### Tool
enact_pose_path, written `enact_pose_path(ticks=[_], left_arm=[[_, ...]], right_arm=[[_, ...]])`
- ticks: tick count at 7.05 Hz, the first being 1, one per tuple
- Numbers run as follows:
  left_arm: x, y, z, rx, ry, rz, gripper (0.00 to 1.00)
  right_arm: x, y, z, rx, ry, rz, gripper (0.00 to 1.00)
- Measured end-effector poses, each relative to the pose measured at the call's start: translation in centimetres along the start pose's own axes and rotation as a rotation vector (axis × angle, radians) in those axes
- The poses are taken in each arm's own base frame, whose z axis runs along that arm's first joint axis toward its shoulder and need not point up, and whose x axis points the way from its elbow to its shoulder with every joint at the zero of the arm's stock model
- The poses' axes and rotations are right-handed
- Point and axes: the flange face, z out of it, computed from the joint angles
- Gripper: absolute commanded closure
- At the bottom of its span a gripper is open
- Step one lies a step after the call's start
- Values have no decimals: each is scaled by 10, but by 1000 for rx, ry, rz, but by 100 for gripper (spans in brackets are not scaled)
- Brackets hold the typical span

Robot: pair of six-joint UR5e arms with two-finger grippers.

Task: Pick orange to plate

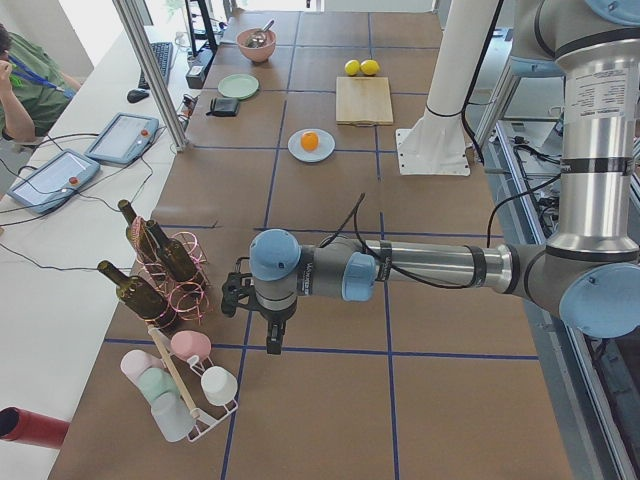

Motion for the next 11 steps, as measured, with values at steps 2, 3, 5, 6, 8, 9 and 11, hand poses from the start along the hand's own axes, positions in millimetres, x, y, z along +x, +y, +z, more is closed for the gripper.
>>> enact_pose_path(ticks=[2,3,5,6,8,9,11], left_arm=[[-1,1,1,-1,0,0,0],[-1,1,1,-2,0,0,0],[-1,1,1,-2,0,0,0],[-1,1,1,-2,0,-1,0],[-2,2,2,-4,0,-2,0],[-2,3,2,-4,0,-3,0],[-4,5,4,-8,-1,-6,0]], right_arm=[[6,3,-13,-6,-37,52,0],[8,7,-20,-5,-51,69,0],[13,14,-24,-4,-58,86,0],[14,16,-24,-4,-58,88,0],[14,16,-25,-2,-57,89,0],[14,16,-25,-2,-56,90,0],[15,16,-24,-3,-53,94,0]])
